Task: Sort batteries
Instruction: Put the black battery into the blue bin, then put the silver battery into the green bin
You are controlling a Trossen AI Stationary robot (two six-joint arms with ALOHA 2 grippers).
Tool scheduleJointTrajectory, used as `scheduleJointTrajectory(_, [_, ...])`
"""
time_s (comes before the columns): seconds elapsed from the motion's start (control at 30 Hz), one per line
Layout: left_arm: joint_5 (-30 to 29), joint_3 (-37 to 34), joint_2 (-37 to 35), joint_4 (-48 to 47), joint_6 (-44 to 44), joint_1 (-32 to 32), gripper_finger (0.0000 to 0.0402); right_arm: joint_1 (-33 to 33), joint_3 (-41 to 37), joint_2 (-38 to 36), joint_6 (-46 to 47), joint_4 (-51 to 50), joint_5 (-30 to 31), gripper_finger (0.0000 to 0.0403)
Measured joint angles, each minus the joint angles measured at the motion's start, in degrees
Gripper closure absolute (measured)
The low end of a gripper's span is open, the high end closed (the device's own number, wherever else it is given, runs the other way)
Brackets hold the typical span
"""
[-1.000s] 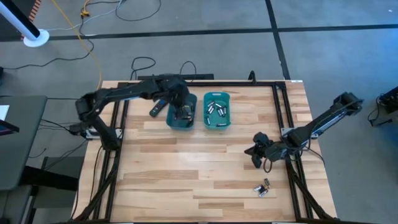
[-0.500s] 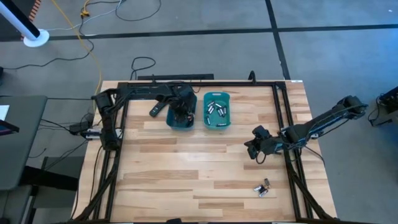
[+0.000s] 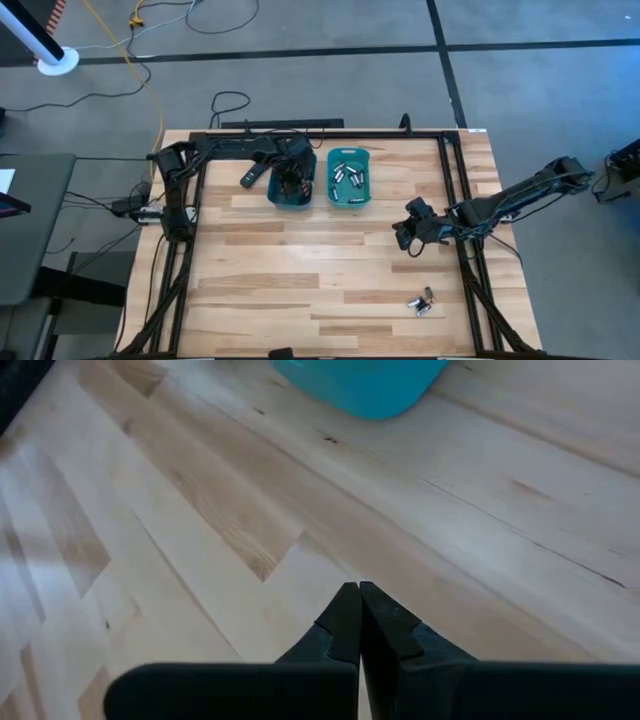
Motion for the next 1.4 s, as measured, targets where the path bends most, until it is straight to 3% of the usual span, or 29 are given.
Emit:
scheduleJointTrajectory(0.3, [-0.4,7.6,-5.1,-4.6,-2.0,0.0,0.0224,0.0,0.0,0.0,-0.3,-0.2,0.0,0.0382])
scheduleJointTrajectory(0.53, [-0.1,14.3,-10.6,-7.0,-10.6,-1.7,0.0224,0.0,0.0,0.0,-0.3,-0.2,0.0,0.0382])
scheduleJointTrajectory(0.63, [1.9,14.6,-13.8,-7.0,-15.8,-4.4,0.0224,0.0,0.0,0.0,-0.8,0.2,0.0,0.0382])
scheduleJointTrajectory(0.83, [2.6,14.5,-16.3,-6.3,-23.5,-15.1,0.0224,1.3,1.1,0.0,-12.5,3.1,-0.1,0.0382])
scheduleJointTrajectory(0.93, [2.9,10.8,-16.3,1.9,-26.6,-21.3,0.0224,2.4,4.1,0.0,-18.7,2.8,-0.1,0.0382])
scheduleJointTrajectory(1.1, [1.9,-0.9,-16.2,20.0,-37.2,-29.6,0.0224,4.2,12.3,0.0,-22.9,-7.3,-0.2,0.0382])
scheduleJointTrajectory(1.4, [-16.1,-19.0,-16.2,40.9,-57.4,-45.2,0.0224,10.8,25.3,5.2,-25.9,-30.3,-4.6,0.0382])
